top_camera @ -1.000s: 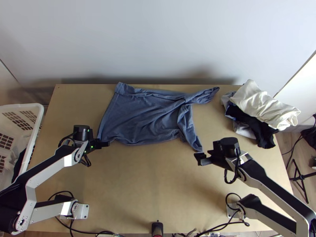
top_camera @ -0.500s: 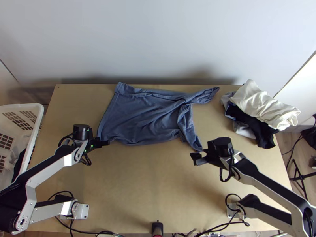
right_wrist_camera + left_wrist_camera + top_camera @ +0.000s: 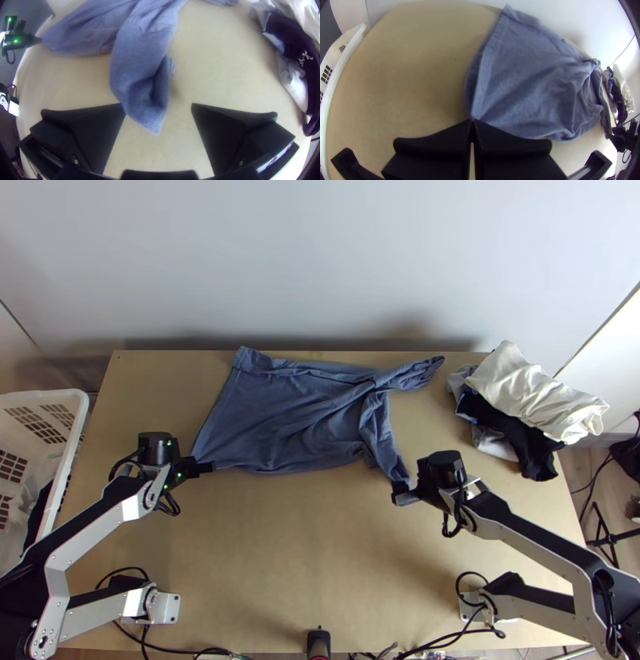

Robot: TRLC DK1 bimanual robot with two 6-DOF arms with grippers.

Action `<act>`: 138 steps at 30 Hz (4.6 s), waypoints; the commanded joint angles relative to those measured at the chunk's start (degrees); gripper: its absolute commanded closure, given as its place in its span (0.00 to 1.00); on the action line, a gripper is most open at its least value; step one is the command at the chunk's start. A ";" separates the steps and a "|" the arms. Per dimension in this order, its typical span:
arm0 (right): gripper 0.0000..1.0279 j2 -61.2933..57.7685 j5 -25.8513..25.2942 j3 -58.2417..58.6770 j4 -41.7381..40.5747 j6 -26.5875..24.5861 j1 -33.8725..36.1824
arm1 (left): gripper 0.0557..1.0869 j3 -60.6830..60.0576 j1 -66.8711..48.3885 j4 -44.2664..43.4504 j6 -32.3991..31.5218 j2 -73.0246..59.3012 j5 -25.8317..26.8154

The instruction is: Fold the t-shirt

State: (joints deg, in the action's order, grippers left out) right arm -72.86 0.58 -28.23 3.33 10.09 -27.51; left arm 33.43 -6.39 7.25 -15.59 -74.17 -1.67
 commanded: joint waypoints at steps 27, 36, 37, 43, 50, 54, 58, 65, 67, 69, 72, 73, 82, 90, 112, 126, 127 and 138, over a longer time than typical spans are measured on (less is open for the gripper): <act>0.97 13.27 -1.19 -19.94 31.56 -5.69 -5.10 | 0.96 3.13 9.65 10.42 2.68 14.93 1.67; 0.97 22.50 6.01 -23.72 49.49 -10.00 -5.98 | 0.96 2.96 10.52 19.03 3.03 26.10 3.34; 0.97 23.03 6.28 -24.51 51.07 -10.17 -5.98 | 0.96 2.96 10.52 20.18 3.03 27.24 3.34; 0.97 24.08 10.32 -31.98 64.17 -13.60 -5.89 | 0.96 2.69 10.52 26.24 2.59 35.06 7.03; 0.97 26.19 16.38 -39.97 72.60 -15.10 -5.89 | 0.96 5.24 10.52 34.41 2.59 47.54 13.10; 0.97 27.51 19.72 -43.14 74.54 -14.66 -5.89 | 0.96 8.58 10.44 37.40 1.53 52.73 16.44; 0.97 28.04 22.27 -46.22 76.30 -13.78 -5.98 | 0.96 11.57 9.91 39.25 -1.10 57.12 20.92; 0.97 28.04 22.18 -47.80 75.68 -13.51 -5.28 | 0.96 11.66 9.29 41.18 -1.63 59.05 21.36; 0.97 27.33 22.10 -46.04 73.31 -14.13 -1.50 | 0.96 8.93 10.26 39.78 -1.28 58.70 20.48; 0.97 26.98 22.10 -44.02 70.76 -15.27 1.76 | 0.96 6.38 12.28 37.93 -0.58 57.56 19.51; 0.97 25.84 22.10 -41.91 66.54 -16.42 6.15 | 0.96 4.19 16.68 35.91 1.01 55.19 19.34; 0.97 25.14 22.10 -41.56 65.84 -17.21 8.08 | 0.96 3.75 17.73 35.29 1.44 54.31 19.34; 0.97 17.93 22.27 -37.60 55.64 -17.73 15.73 | 0.96 1.11 21.60 28.17 2.50 46.31 19.34; 0.97 19.51 22.27 -34.97 54.06 -17.73 15.99 | 0.96 0.94 22.39 27.38 4.70 45.43 19.34; 0.97 19.51 26.14 -63.88 67.77 -8.68 12.04 | 0.96 22.73 23.62 34.85 -0.14 44.64 21.62; 0.97 7.29 24.29 -106.42 72.87 1.43 12.48 | 0.97 51.03 23.44 35.65 -14.11 38.22 21.10; 0.97 7.65 24.21 -106.42 70.85 2.22 12.92 | 0.97 52.26 23.71 34.85 -15.61 37.96 20.83; 0.97 11.25 21.92 -106.24 51.07 12.68 14.32 | 0.97 59.91 27.05 29.49 -24.75 38.49 20.30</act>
State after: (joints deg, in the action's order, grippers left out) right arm -62.85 24.29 -132.35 63.57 17.93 -13.67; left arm 88.27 18.59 39.18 -35.68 -35.66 19.05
